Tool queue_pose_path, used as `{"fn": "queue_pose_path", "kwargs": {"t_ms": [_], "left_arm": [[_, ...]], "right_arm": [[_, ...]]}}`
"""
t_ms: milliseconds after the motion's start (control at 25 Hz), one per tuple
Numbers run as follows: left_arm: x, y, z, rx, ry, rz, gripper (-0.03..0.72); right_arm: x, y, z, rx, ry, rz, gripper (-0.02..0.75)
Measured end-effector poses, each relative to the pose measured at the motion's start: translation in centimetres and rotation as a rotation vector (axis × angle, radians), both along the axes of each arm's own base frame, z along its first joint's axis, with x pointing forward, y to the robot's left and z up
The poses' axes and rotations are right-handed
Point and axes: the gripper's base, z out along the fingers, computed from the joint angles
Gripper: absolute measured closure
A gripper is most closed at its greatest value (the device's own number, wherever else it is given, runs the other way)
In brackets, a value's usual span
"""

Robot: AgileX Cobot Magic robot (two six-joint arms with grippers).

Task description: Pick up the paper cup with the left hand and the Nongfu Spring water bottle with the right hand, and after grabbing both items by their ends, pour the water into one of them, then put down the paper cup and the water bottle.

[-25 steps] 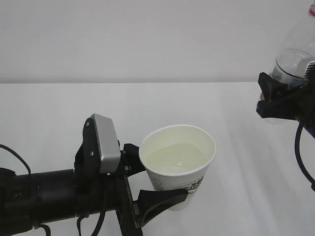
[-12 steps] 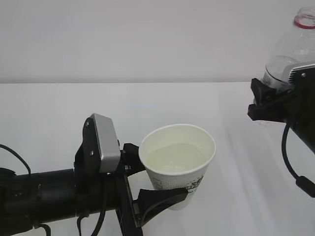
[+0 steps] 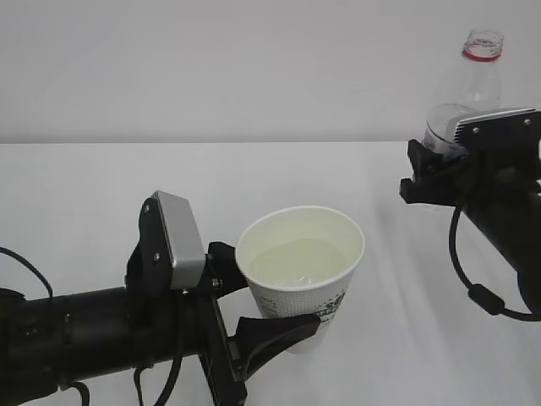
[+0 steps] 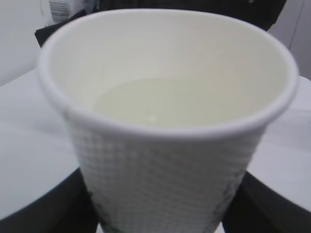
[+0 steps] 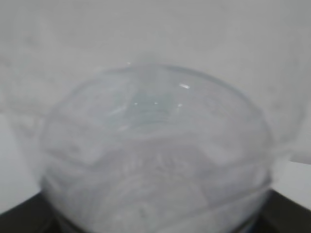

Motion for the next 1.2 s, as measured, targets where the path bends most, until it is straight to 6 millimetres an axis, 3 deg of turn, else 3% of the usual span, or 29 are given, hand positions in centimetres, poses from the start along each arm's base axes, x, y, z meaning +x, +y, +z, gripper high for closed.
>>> {"fn": "queue_pose_path", "kwargs": {"t_ms": [760, 1200], "left_arm": [[0.0, 0.0, 0.0, 0.0, 0.0, 0.0, 0.196], [0.0, 0.0, 0.0, 0.0, 0.0, 0.0, 0.196]], "right_arm": [[3.7, 1.1, -4.7, -0.009, 0.07, -0.002, 0.242], [5.0, 1.4, -4.9, -0.001, 0.046, -0.006, 0.242]]}}
